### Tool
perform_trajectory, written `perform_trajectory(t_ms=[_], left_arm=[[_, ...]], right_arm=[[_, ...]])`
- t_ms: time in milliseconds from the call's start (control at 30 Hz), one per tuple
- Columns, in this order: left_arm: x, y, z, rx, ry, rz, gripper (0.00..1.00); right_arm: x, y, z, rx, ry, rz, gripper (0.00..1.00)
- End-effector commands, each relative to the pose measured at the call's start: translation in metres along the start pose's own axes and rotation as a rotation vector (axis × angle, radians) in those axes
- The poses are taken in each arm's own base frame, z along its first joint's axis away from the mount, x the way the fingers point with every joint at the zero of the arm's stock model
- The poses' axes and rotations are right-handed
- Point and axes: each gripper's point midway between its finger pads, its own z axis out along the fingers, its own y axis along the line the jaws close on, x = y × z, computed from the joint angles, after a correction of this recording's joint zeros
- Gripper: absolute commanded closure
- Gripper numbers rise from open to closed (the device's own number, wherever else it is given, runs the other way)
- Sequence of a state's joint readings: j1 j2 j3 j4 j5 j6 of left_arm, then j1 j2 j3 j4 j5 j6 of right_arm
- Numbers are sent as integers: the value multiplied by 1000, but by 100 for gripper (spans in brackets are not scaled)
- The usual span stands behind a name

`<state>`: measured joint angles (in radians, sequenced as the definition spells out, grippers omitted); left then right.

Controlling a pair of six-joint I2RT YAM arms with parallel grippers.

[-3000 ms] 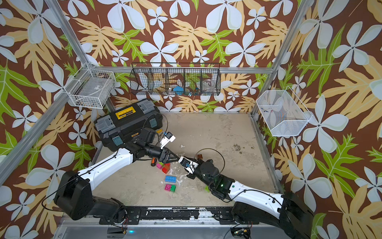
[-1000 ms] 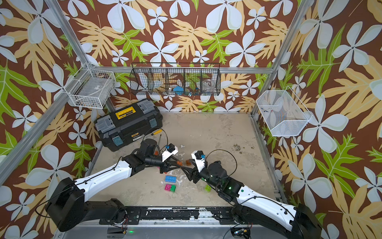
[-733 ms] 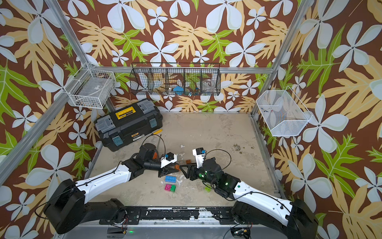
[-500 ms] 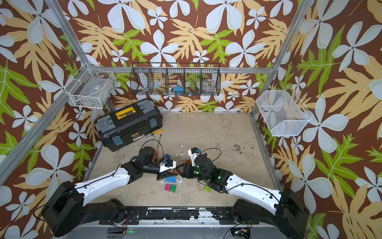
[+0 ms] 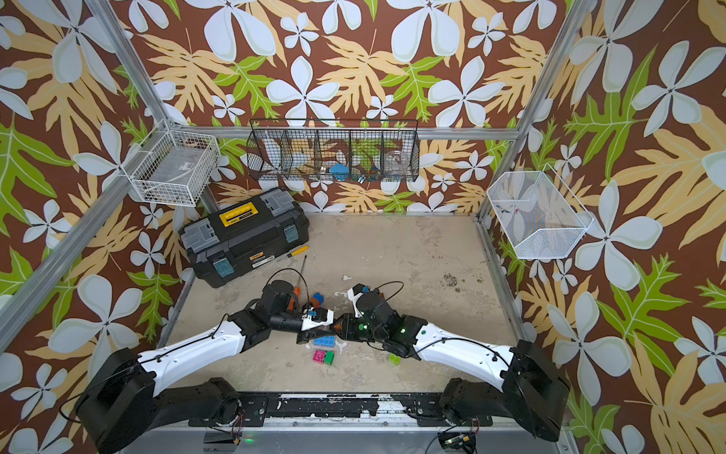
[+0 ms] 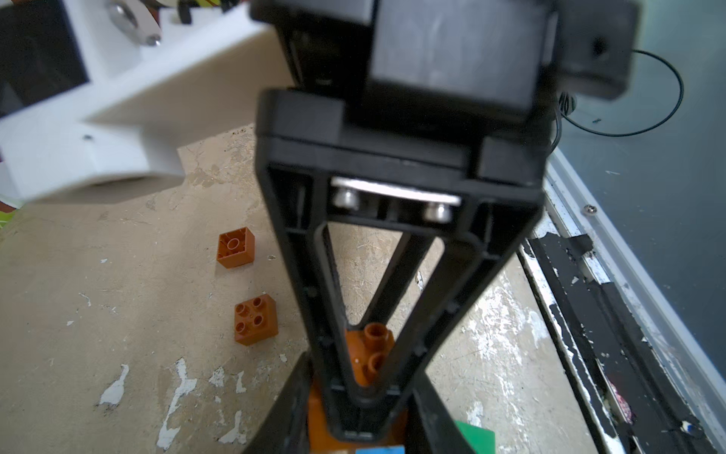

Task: Assemble the letter h with lego
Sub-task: Assemble the lego brick with the lego brick.

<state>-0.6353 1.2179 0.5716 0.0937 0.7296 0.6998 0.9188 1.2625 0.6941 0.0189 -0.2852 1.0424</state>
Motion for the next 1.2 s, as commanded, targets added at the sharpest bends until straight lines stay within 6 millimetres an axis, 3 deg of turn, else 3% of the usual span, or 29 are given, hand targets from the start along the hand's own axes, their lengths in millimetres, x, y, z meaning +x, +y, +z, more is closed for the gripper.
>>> perform_trajectory(t_ms=[0,67,200,267,400,567,733,833,1033,1167], left_arm=[[-10,10,-1,-43,-39,-18,59],[-11,15,-4,-69,-44,-37,44],[0,31,-18,-138,-29,-89,26],[13,42,-27,-202,-8,-127,1],[45,84,-54,-462,37,-265,0],[84,141,-107,-752,94,-449,0],[121,175,-160,-958,160,-621,0],[132,180,-193,-1129,190,-607,0],[149,168,-246,-1465,187,-577,0],[150,167,-242,-1431,188,-594,0]], right_arm=[[-5,0,-1,25,-13,-40,73],[-15,-8,-3,82,-40,-68,76],[-40,-28,-7,193,-84,-110,79],[-52,-41,-7,257,-102,-158,79],[-79,-71,-3,449,-109,-288,79],[-103,-98,9,643,-47,-411,82],[-102,-117,24,677,62,-449,80],[-92,-124,32,653,138,-434,81],[-78,-135,40,623,210,-407,81],[-77,-133,42,609,225,-392,81]])
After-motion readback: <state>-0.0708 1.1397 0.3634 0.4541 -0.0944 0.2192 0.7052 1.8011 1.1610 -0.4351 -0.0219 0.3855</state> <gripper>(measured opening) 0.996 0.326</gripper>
